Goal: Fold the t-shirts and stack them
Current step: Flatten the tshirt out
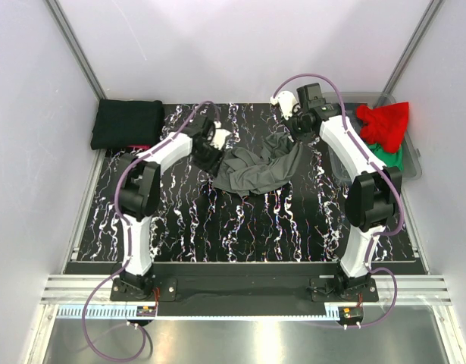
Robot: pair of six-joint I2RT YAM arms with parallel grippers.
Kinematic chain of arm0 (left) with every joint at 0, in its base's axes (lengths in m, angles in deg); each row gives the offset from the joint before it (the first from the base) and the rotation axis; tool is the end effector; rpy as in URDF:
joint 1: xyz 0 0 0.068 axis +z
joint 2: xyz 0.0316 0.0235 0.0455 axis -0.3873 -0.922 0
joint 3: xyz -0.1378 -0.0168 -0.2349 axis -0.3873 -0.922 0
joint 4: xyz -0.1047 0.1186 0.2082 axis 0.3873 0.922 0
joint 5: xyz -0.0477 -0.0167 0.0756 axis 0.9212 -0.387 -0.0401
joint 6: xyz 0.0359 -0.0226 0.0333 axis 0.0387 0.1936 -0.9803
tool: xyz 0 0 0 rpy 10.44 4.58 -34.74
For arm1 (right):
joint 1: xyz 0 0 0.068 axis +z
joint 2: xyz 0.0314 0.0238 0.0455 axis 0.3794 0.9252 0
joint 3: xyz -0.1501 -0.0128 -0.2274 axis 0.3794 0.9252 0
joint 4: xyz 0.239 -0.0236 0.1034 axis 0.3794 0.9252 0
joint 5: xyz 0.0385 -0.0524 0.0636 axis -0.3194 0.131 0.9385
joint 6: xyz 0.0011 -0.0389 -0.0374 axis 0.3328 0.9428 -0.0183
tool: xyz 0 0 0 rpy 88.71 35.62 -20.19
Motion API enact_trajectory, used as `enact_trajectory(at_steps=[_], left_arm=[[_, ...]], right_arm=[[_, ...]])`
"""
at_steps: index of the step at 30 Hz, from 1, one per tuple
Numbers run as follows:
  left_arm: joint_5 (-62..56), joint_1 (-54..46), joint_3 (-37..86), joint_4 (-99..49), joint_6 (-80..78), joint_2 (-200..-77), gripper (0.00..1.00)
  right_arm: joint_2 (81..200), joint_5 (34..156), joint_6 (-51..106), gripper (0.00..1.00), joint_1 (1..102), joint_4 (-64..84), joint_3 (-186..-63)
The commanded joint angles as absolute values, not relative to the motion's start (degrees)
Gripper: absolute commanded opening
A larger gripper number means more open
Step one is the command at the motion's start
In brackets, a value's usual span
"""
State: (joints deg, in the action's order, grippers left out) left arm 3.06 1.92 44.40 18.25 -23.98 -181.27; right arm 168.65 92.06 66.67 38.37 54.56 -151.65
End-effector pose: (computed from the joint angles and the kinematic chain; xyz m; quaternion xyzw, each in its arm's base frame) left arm 0.4022 -0.1627 0.1909 0.2972 0.9269 -0.1363 0.1841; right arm 0.4078 0.1209 0.3089 -0.4009 0.8534 -0.0055 0.3330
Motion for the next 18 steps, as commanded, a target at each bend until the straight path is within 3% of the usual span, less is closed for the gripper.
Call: enact_trajectory(at_steps=[1,6,7,8,9,12,18], left_arm=[[6.33,-0.24,47.57,18.83,-24.45,-183.15,0.52],[6.68,-0.95,47.93,19.27,-24.71,-184.92,0.48],[6.68,-0.95,47.84,19.44,-25.06,-185.18,0.41],[6.42,-0.95,47.84,19.71,-25.76,-185.01,0.05],[5.55,-0.86,47.93,20.32,-25.86,-184.83,0.0],[6.07,0.28,47.15,22.52,-26.12,-180.72,0.0],[0.89,0.72,40.92,22.43,-30.86,-159.02,0.0]], right_arm=[[165.31,91.27,65.85,0.0,38.38,52.9,-152.14],[165.22,91.18,65.76,0.0,38.12,52.81,-151.69],[165.31,91.18,65.67,0.0,38.12,52.73,-151.69],[165.48,91.18,65.5,0.0,37.94,52.55,-151.61],[165.4,91.09,65.23,0.0,37.77,52.64,-151.87],[164.44,90.74,64.09,0.0,37.15,52.29,-152.48],[154.43,93.81,58.12,0.0,35.22,51.58,-148.29]])
